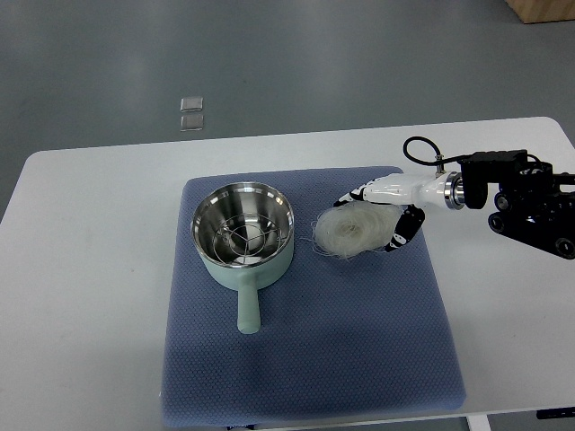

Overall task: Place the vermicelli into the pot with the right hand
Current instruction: 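Lower the right hand and close its fingers around the vermicelli bundle, then lift the vermicelli bundle up off the mat with the right hand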

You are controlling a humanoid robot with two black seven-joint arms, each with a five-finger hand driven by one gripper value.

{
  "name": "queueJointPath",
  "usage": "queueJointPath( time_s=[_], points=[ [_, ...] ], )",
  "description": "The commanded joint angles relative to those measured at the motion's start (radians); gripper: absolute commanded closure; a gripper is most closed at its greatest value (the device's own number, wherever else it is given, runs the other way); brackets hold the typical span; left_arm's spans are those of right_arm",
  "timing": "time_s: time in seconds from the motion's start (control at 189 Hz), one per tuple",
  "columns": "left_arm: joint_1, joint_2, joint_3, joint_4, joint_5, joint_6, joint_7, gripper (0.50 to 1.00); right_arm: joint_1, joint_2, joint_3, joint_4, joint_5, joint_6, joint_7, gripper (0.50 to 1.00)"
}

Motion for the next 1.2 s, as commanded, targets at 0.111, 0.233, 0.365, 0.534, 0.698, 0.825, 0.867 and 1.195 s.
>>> queueJointPath(
  time_s=[0.111, 0.233, 0.365, 0.534, 0.698, 0.825, 0.867, 1.195],
  points=[
    [0.000, 0.000, 0.000, 0.000, 0.000, 0.000, 0.001, 0.500, 0.003, -0.001, -0.003, -0.018, -0.006, -0.001, -0.015, 0.605],
    [0.000, 0.000, -0.001, 0.000, 0.000, 0.000, -0.001, 0.500, 0.003, -0.001, -0.004, -0.019, -0.006, 0.000, -0.015, 0.664],
    [0.000, 0.000, 0.000, 0.000, 0.000, 0.000, 0.001, 0.500, 0.003, -0.001, -0.004, -0.018, -0.006, 0.000, -0.013, 0.718],
    [0.000, 0.000, 0.000, 0.000, 0.000, 0.000, 0.001, 0.500, 0.004, -0.001, -0.004, -0.018, -0.005, 0.002, -0.009, 0.861],
    [0.000, 0.000, 0.000, 0.000, 0.000, 0.000, 0.001, 0.500, 0.006, -0.001, -0.001, -0.015, -0.002, 0.002, -0.003, 0.928],
    [0.000, 0.000, 0.000, 0.000, 0.000, 0.000, -0.001, 0.500, 0.009, -0.002, 0.002, -0.009, 0.004, 0.000, -0.001, 0.932],
    [0.000, 0.000, 0.000, 0.000, 0.000, 0.000, -0.001, 0.500, 0.009, -0.002, 0.005, -0.007, 0.006, 0.000, 0.001, 0.942],
    [0.000, 0.000, 0.000, 0.000, 0.000, 0.000, -0.001, 0.500, 0.015, -0.015, 0.036, -0.007, 0.018, 0.002, 0.022, 0.985]
  ],
)
